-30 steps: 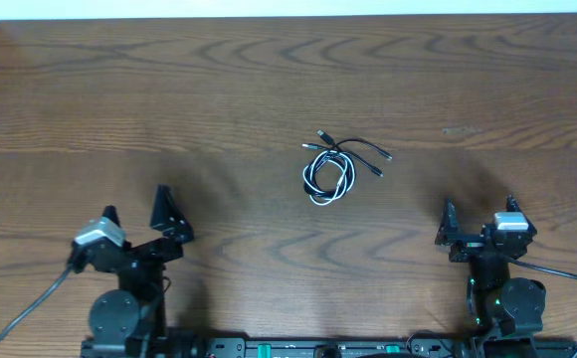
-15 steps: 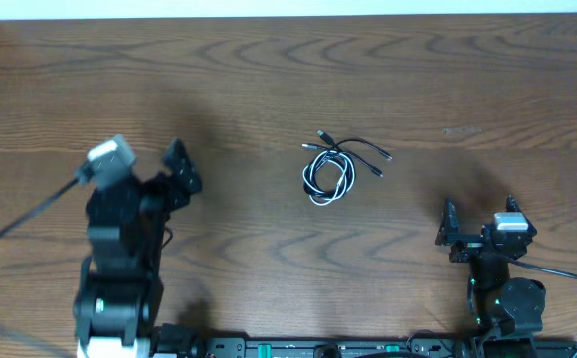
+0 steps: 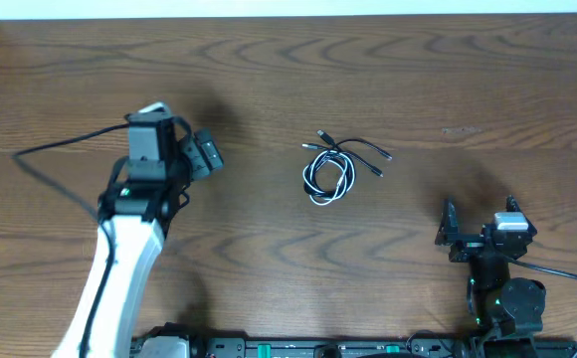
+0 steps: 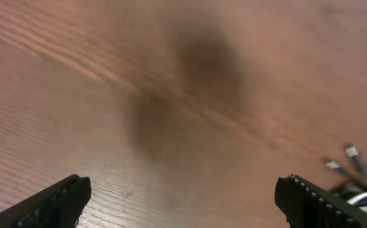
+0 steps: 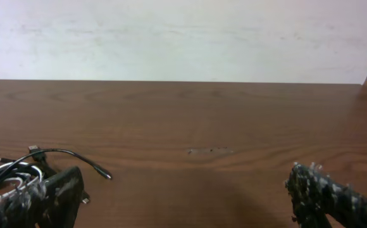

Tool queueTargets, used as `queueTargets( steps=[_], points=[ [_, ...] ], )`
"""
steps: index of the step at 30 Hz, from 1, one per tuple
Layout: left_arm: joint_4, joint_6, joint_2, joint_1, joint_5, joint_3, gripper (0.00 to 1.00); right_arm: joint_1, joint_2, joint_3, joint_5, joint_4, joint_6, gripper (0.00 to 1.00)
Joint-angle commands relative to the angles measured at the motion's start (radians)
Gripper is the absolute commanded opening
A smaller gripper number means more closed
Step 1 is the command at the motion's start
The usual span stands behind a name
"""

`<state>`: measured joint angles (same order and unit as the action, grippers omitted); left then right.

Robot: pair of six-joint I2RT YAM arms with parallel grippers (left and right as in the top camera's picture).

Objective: Untangle cables
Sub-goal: 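Raise the left arm and move its gripper forward left of the cables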

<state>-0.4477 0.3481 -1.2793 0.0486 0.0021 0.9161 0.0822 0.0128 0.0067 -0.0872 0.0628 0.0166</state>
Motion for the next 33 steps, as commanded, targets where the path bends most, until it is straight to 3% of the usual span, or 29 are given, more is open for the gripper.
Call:
queueTargets(
  steps=[1, 13, 14, 15, 16, 17, 18, 20, 22, 26, 27, 33],
  points=[
    [0.000, -0.040, -0.072, 0.001, 0.006, 0.019, 0.98, 0.000, -0.003, -0.001, -0.014, 0.002, -0.011, 0.99],
    [0.098, -0.037, -0.212, 0.003, 0.017, 0.019, 0.98, 0.000, -0.003, -0.001, -0.014, 0.002, -0.011, 0.99],
    [0.100, -0.037, -0.218, 0.003, 0.017, 0.018, 0.95, 0.000, -0.003, -0.001, -0.014, 0.002, -0.011, 0.99],
    [0.107, -0.037, -0.224, 0.003, 0.017, 0.018, 0.75, 0.000, -0.003, -0.001, -0.014, 0.002, -0.011, 0.99],
    [0.117, -0.037, -0.230, 0.003, 0.017, 0.018, 0.43, 0.000, -0.003, -0.001, -0.014, 0.001, -0.011, 0.99],
    [0.126, -0.037, -0.235, 0.003, 0.017, 0.018, 0.19, 0.000, -0.003, -0.001, -0.014, 0.002, -0.011, 0.99],
    [0.130, -0.041, -0.238, 0.003, 0.017, 0.018, 0.07, 0.000, -0.003, -0.001, -0.014, 0.001, -0.011, 0.99],
    [0.136, -0.040, -0.244, 0.003, 0.017, 0.018, 0.07, 0.000, -0.003, -0.001, -0.014, 0.002, -0.011, 0.99],
    [0.136, -0.039, -0.245, 0.003, 0.017, 0.018, 0.11, 0.000, -0.003, -0.001, -0.014, 0.002, -0.011, 0.99],
    [0.130, -0.037, -0.245, 0.003, 0.017, 0.017, 0.75, 0.000, -0.003, -0.001, -0.014, 0.002, -0.011, 0.99],
    [0.131, -0.037, -0.245, 0.003, 0.016, 0.017, 0.96, 0.000, -0.003, -0.001, -0.014, 0.002, -0.011, 0.99],
    [0.131, -0.037, -0.245, 0.003, 0.017, 0.017, 0.98, 0.000, -0.003, -0.001, -0.014, 0.002, -0.011, 0.99]
  ],
)
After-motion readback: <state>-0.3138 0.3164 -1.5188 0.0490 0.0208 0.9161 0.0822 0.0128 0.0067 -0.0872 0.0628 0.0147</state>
